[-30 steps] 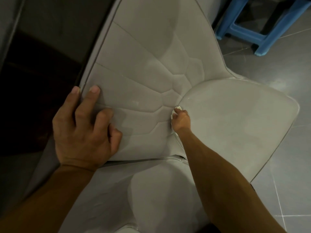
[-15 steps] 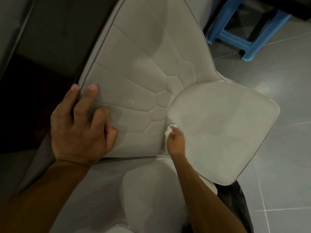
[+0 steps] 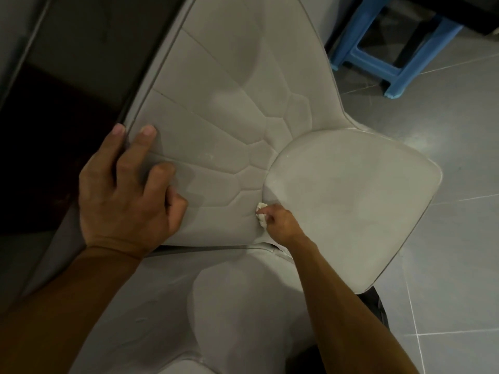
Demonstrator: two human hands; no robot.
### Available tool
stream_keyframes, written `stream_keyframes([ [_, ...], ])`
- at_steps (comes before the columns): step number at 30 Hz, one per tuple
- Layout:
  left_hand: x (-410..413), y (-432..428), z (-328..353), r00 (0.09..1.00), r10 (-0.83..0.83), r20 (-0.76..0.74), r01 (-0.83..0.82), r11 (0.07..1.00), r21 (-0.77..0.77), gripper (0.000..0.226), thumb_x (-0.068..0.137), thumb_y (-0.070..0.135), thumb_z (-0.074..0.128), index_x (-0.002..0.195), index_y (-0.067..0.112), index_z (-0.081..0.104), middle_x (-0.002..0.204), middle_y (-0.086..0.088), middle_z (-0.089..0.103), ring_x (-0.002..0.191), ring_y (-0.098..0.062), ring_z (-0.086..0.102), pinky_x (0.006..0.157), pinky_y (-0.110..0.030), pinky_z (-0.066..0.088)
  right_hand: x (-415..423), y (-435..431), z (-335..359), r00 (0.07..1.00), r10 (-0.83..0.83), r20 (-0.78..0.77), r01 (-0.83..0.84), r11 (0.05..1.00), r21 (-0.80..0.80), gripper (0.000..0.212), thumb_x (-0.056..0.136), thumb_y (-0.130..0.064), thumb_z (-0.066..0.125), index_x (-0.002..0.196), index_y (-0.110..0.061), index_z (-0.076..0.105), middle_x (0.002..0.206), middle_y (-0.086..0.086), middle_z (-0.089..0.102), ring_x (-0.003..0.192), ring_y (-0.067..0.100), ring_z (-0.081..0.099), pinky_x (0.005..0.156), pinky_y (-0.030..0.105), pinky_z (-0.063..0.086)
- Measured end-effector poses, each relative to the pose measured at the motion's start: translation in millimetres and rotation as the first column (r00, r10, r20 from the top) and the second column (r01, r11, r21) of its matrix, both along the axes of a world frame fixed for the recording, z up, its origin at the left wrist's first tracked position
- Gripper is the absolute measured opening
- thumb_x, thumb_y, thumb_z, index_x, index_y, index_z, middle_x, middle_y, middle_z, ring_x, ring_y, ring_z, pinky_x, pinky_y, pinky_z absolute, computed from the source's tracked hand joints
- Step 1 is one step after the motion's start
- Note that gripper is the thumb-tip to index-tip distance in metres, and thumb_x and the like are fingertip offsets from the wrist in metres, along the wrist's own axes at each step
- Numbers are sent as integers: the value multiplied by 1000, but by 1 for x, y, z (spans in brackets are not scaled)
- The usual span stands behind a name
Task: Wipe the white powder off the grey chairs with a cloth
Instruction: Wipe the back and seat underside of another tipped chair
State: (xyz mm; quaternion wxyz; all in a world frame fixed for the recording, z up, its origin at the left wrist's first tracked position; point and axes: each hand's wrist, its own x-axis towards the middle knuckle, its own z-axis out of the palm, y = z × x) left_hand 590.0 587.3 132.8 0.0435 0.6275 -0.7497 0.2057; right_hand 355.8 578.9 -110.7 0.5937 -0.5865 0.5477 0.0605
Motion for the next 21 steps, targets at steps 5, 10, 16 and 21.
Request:
stream_keyframes([
  [5,1,2,-1,1000,5,0,-5,1000,8,19,86,21,57,95,5,63,145,-17,44,135,-45,38,98,-55,46,-6,-6,13,983,-148,108,161,978,-134,31,98,-10,48,117,-14,72,123,11,65,115,30,61,99,28,43],
  [10,1,2,0,1000,8,-7,-8,1000,13,18,86,21,58,95,6,62,145,-16,42,138,-43,33,99,-56,46,38,-33,61,871,-339,356,486,702,-520,31,103,-18,49,132,-17,60,120,7,57,108,21,54,96,25,43],
  [16,2,4,-2,1000,16,-27,-15,1000,26,19,87,21,57,100,6,58,146,-16,39,132,-50,44,100,-59,45,51,-41,33,843,-502,192,526,844,-102,29,102,-16,52,128,-10,63,116,5,64,111,28,59,87,18,44],
  [21,11,5,-11,999,24,-31,-21,997,74,21,89,20,56,104,7,53,139,-25,51,130,-52,50,104,-63,41,33,-32,21,887,-461,-22,444,865,-234,31,100,-16,51,129,-15,64,124,13,58,112,31,59,95,22,40],
])
